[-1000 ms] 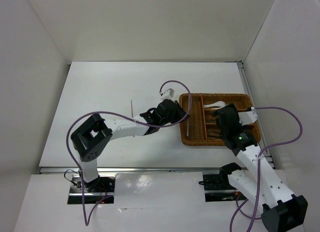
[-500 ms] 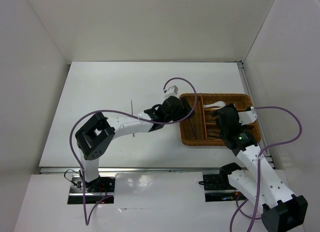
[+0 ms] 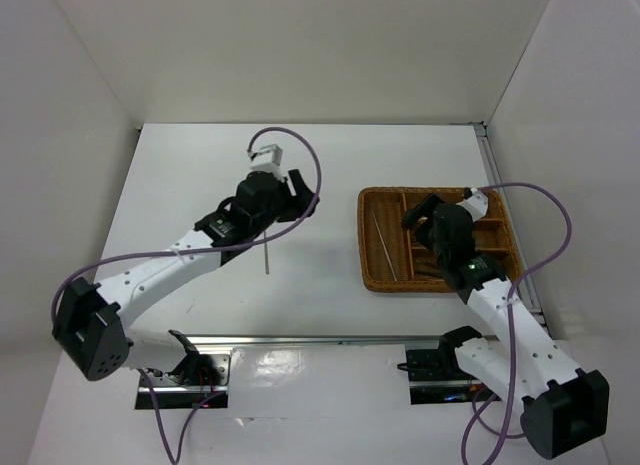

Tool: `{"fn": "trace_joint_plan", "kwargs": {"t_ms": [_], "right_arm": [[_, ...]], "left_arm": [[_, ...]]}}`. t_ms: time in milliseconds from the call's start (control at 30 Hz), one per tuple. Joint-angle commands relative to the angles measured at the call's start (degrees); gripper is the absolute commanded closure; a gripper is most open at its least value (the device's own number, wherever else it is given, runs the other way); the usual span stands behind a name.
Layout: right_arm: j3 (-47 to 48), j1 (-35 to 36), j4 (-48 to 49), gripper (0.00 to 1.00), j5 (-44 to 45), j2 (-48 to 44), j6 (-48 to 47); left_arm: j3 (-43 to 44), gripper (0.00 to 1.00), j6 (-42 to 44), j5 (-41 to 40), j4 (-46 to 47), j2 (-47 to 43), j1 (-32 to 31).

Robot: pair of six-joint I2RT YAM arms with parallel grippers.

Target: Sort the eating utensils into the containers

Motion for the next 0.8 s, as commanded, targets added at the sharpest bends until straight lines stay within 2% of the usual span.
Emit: {"fn": "trace_joint_plan", "kwargs": {"t_ms": [0,167,367,433,767], "right_arm": [[0.64,-0.38,7.32,0.14,-6.05,2.12,-6.27],[1.17,-0.38,9.69,0.14,-9.56,5.11,-7.33],[2.22,-0.38,13.29,0.14,-18.43,7.83,-12.16],[2.22,-0.38,14.09,0.14,-21.07,8.54,-13.39],[2.22,-0.38,14.09,0.14,-21.78,11.45,-13.39]], "left_arm": [[-5.78,0.25,5.68,-4.97,-9.23,-2.8,4.34],[-10.97,0.28,7.18,-7.43,-12.32,-0.19,8.23],[-10.99,0.31,7.88,-5.94,-11.7,6.85,12.27],[-10.45,0.35,8.49,-5.07,-11.7,8.79,14.11],[-6.77,0.42,10.17,-1.37,-8.1,18.11,15.7]]}}
